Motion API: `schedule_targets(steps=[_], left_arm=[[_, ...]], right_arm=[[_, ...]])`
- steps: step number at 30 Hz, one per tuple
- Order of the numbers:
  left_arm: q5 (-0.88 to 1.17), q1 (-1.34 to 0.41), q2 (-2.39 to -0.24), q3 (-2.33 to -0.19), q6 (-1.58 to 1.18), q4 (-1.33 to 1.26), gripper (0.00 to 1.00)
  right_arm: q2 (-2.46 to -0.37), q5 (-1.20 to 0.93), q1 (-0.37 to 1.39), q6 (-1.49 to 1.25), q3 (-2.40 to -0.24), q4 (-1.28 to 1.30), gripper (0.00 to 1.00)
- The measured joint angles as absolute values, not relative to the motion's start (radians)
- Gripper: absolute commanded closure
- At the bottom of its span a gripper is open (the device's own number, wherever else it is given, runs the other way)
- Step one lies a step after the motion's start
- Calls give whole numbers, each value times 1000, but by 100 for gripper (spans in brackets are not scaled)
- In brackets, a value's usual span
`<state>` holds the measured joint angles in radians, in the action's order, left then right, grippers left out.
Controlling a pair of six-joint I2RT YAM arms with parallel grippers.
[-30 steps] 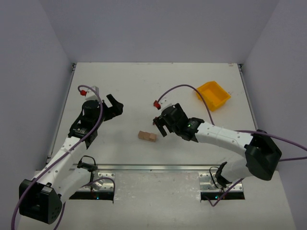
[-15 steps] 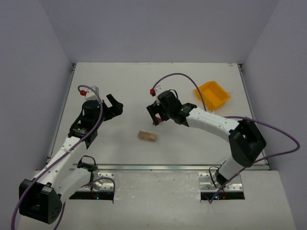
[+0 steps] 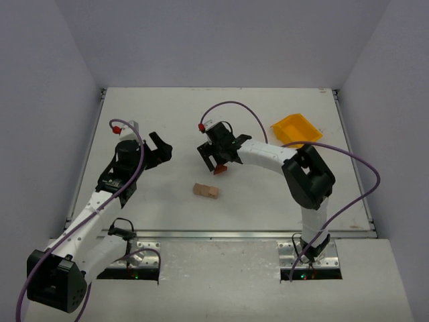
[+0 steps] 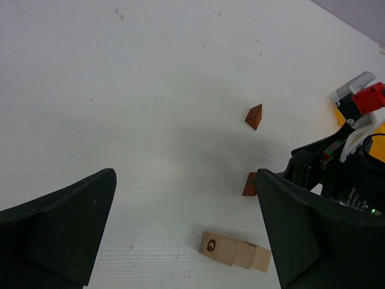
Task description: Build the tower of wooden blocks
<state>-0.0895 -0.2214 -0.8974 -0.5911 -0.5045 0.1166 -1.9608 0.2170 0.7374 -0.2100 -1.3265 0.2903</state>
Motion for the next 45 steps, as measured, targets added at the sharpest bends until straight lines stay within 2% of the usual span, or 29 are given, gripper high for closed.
schedule_targets(steps=[5, 7, 9, 12, 20, 24, 29, 34, 38, 39, 40, 43, 45], left_arm=[[-89, -221, -899, -591, -505, 117, 0], [-89, -221, -902, -591, -505, 117, 0], [-89, -221, -904, -591, -505, 117, 0], [-89, -221, -904, -591, -505, 117, 0], [-89, -221, -905, -591, -505, 117, 0], [-89, -221, -905, -591, -505, 117, 0], [-89, -221, -905, -591, -505, 117, 0], [-89, -221, -905, -591, -505, 116, 0], [-89, -221, -905, -591, -505, 117, 0], [-88, -221, -905, -591, -504, 117, 0], [-87, -221, -905, -591, -504, 117, 0], [-86, -221, -905, -591, -503, 117, 0], [-87, -221, -905, -591, -502, 116, 0]], right_arm=[[-2004, 218, 735, -218, -1356, 314, 15], [-2016, 204, 735, -228, -1357, 319, 18], [-2026, 192, 735, -238, -1357, 325, 29], [-2032, 181, 735, -253, -1357, 342, 39], [-1983, 191, 735, -282, -1260, 337, 39], [-1922, 218, 735, -295, -1190, 334, 46], [-1845, 245, 734, -317, -1108, 322, 46], [-1805, 221, 733, -301, -1081, 308, 36], [-1770, 72, 725, -147, -1037, 249, 34], [-1750, 26, 720, -64, -1018, 243, 29], [-1728, -19, 715, -2, -1002, 244, 18], [-1656, -169, 669, 206, -990, 268, 2], [-1620, -318, 604, 362, -1018, 311, 1]])
